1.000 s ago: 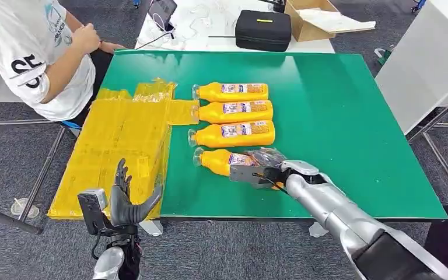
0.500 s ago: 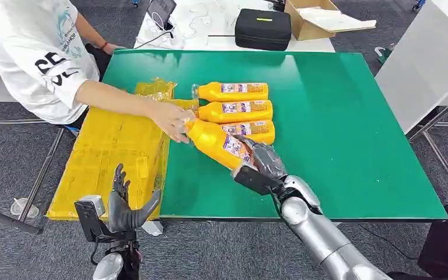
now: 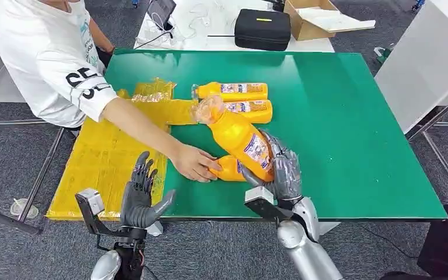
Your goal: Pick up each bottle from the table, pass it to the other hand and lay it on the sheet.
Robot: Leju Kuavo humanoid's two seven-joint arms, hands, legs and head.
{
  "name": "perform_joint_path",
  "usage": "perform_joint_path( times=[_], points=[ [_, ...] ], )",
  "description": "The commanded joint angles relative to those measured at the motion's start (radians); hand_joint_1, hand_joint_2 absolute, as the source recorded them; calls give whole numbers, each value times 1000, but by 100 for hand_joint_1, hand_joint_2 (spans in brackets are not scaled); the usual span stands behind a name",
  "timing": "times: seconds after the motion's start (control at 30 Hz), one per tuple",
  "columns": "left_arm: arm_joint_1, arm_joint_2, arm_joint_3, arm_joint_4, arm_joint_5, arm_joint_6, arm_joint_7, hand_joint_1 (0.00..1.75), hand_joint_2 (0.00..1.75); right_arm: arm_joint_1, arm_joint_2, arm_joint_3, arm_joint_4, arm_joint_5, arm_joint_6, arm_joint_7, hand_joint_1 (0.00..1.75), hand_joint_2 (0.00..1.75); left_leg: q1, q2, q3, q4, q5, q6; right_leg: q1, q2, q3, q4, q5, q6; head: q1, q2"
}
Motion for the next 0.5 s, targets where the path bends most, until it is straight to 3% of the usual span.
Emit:
perform_joint_path(
  times=[0.03, 0.5],
  points=[
    [-65, 67, -100, 59, 72, -152, 43, 0, 175, -47, 118, 76, 287, 29, 31, -79, 175, 175, 0, 2, 8, -3, -1, 1, 1, 0, 7, -2, -1, -2, 0, 0],
    [-101, 61, -122, 124, 48, -158, 47, 0, 175, -126, 184, 204, 433, 53, 37, -57, 175, 175, 0, 3, 7, -2, -1, 1, 0, 1, 7, -1, -1, -2, 0, 0]
  ],
)
